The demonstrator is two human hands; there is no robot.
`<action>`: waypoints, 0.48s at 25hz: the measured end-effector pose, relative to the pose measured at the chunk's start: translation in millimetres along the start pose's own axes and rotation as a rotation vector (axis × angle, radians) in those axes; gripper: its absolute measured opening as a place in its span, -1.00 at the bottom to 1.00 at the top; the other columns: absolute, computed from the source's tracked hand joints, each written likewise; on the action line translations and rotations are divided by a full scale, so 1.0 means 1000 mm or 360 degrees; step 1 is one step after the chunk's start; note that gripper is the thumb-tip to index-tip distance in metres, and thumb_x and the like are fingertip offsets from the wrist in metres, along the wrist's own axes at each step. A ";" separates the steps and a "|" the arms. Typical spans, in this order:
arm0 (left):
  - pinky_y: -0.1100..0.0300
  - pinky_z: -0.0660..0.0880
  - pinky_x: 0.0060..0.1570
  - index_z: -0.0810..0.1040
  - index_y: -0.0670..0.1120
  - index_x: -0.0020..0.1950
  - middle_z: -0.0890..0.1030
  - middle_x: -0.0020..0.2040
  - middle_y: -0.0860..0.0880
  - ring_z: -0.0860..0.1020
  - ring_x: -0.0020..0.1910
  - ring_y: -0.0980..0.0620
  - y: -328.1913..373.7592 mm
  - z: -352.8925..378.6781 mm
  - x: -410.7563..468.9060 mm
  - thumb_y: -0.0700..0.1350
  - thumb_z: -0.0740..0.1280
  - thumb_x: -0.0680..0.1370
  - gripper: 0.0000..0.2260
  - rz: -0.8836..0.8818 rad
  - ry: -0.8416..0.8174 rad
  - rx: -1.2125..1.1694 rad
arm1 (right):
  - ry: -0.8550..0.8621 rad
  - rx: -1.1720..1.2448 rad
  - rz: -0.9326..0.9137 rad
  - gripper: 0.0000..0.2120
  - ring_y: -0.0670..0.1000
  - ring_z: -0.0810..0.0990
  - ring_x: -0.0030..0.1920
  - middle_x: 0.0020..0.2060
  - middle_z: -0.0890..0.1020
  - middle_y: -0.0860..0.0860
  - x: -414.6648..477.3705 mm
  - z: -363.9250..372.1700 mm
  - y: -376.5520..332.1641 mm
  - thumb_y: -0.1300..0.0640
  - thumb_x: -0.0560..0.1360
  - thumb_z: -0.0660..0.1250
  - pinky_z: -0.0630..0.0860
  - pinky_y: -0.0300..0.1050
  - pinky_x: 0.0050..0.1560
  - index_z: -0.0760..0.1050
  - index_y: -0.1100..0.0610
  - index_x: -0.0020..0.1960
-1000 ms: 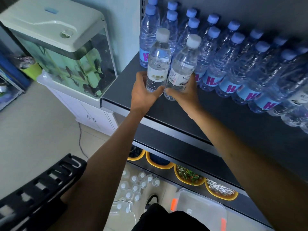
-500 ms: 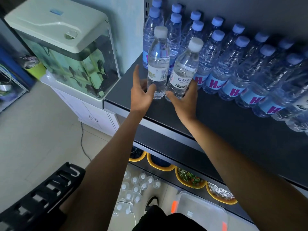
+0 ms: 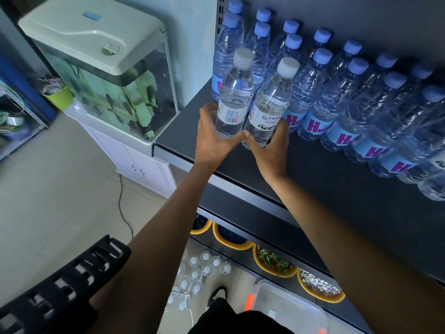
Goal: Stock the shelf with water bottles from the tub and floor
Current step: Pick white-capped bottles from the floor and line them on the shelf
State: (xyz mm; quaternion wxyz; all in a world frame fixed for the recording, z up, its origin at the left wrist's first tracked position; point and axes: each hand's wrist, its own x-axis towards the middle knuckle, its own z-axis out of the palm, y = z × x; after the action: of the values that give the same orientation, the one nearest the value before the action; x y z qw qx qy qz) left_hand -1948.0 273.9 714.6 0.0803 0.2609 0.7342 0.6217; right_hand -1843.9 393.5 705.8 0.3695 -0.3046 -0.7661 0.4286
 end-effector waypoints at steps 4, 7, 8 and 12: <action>-0.01 0.47 0.31 0.45 -0.04 0.30 0.47 0.18 0.04 0.44 0.30 0.01 0.001 0.000 -0.003 0.02 0.53 0.38 -0.45 0.0083 0.0063 0.0074 | -0.0021 -0.0022 0.0026 -0.26 0.18 0.52 0.34 0.29 0.55 0.11 0.000 -0.001 0.001 0.03 0.33 0.59 0.48 0.25 0.33 0.37 0.17 0.41; -0.01 0.45 0.34 0.50 -0.10 0.38 0.43 0.16 0.00 0.44 0.28 -0.03 0.004 -0.001 -0.002 0.09 0.41 0.35 -0.37 0.0122 0.0051 0.0101 | -0.0008 -0.0045 0.0019 -0.29 0.18 0.53 0.30 0.24 0.56 0.10 -0.001 0.000 0.000 0.00 0.32 0.56 0.48 0.26 0.32 0.39 0.17 0.38; 0.01 0.48 0.30 0.46 -0.08 0.41 0.48 0.17 0.02 0.49 0.25 0.00 0.005 -0.001 -0.002 0.10 0.45 0.35 -0.34 0.0104 0.0034 0.0096 | -0.0003 -0.0041 0.0011 -0.29 0.17 0.54 0.30 0.24 0.56 0.09 -0.001 0.000 0.000 -0.01 0.33 0.57 0.48 0.25 0.31 0.39 0.16 0.37; 0.11 0.56 0.18 0.32 0.03 0.30 0.58 0.17 0.08 0.59 0.15 0.10 0.002 -0.001 -0.003 0.14 0.60 0.34 -0.32 -0.0109 0.0062 0.0081 | 0.0014 -0.0027 0.0024 -0.31 0.15 0.56 0.28 0.23 0.57 0.07 -0.001 0.000 -0.001 -0.03 0.33 0.60 0.51 0.24 0.29 0.41 0.14 0.34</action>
State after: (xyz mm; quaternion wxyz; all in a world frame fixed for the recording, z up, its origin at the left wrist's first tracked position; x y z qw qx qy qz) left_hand -1945.5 272.0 716.5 0.0806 0.2254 0.7596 0.6047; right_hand -1843.9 392.2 706.5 0.3670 -0.3154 -0.7658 0.4237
